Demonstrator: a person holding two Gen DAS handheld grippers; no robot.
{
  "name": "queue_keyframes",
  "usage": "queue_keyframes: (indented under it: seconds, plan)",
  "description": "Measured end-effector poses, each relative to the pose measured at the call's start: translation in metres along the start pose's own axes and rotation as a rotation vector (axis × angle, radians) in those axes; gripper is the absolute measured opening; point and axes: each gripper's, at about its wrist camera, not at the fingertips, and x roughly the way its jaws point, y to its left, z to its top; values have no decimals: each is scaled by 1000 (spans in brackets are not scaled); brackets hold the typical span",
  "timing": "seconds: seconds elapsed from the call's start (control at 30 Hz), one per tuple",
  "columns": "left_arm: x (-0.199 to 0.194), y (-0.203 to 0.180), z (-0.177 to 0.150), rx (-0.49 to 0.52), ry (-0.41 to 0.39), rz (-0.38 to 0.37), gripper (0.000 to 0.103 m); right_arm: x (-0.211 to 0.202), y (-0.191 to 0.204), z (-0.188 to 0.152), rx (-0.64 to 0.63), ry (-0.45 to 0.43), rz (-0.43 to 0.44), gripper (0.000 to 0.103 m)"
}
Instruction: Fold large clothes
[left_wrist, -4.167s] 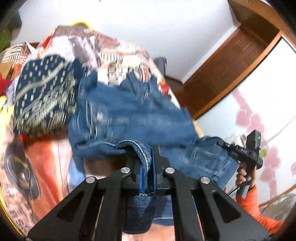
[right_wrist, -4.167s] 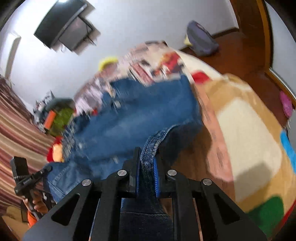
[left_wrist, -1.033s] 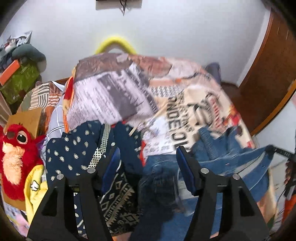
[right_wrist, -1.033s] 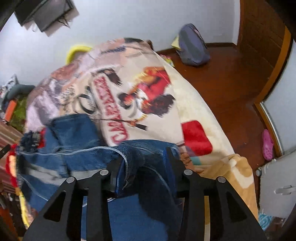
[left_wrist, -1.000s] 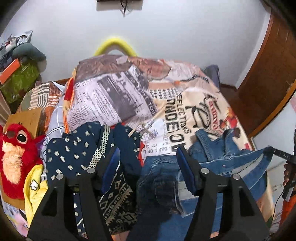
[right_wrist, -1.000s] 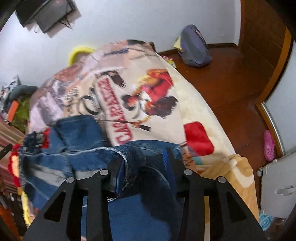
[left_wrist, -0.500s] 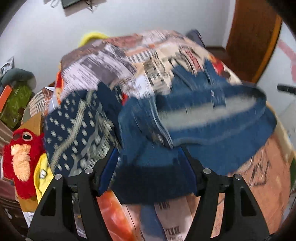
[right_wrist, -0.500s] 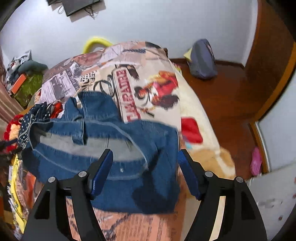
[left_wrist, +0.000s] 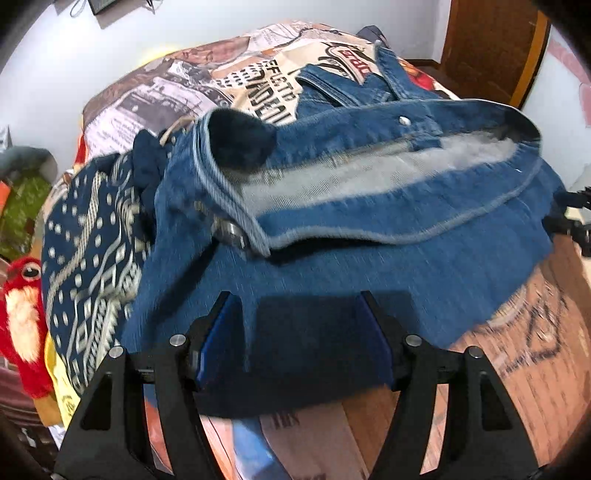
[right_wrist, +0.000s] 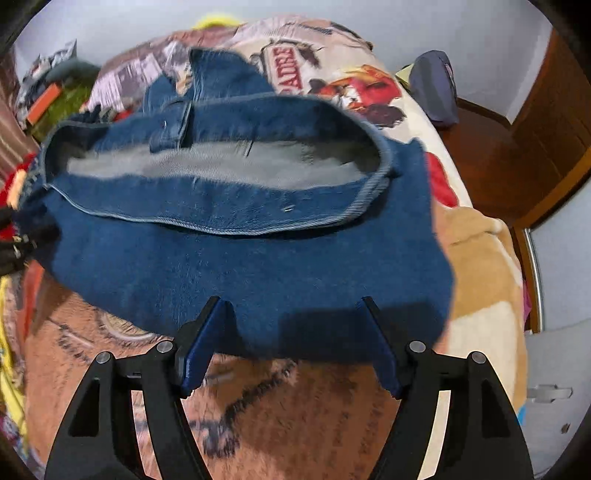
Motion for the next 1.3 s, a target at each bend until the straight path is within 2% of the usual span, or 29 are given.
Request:
queue_keyframes:
  seconds: [0.1, 0.2, 0.3, 0.37, 0.4, 0.5, 0.53, 0.63, 0.73, 0.87, 1.07, 1.13, 1.23, 1.3]
  plan:
    - [15, 7, 18, -5, 4, 38, 66, 10, 9, 12, -37, -36, -39, 81]
    - [27, 21, 44, -43, 27, 31, 66, 25, 11, 36, -68, -26, -40, 81]
    - [35, 43, 73, -150, 53, -63, 64, 39, 6, 64, -59, -3, -26, 80]
    - [34, 63, 87, -273, 45, -157, 64, 41, -2, 87, -40, -22, -54, 78]
    - [33, 72, 91, -330, 35, -199, 64, 37, -7, 98, -15, -57, -70, 78]
    - [27, 96, 99, -485, -19, -306, 64, 9, -30, 123, 158, -216, -196, 80]
    - [25, 98, 99, -502, -25, -318, 64, 1, -34, 126, 190, -247, -194, 80]
    - [17, 98, 98, -529, -30, -342, 64, -20, -38, 126, 231, -300, -109, 80]
    - [1, 93, 92, -512, -73, -323, 64, -30, -25, 115, 189, -312, -82, 80]
    - [-23, 84, 83, -458, -109, -287, 65, -27, 4, 97, 87, -278, -20, 80]
    - [-34, 48, 56, -261, -113, -153, 65, -17, 48, 72, 0, -222, 63, 80]
    - [-30, 29, 43, -187, -111, -135, 65, -13, 59, 64, -20, -205, 73, 80]
    - [-24, 5, 25, -118, -117, -143, 65, -13, 69, 49, -15, -228, 102, 81]
    - [-17, -11, 16, -82, -114, -142, 65, -7, 71, 41, 2, -206, 128, 81]
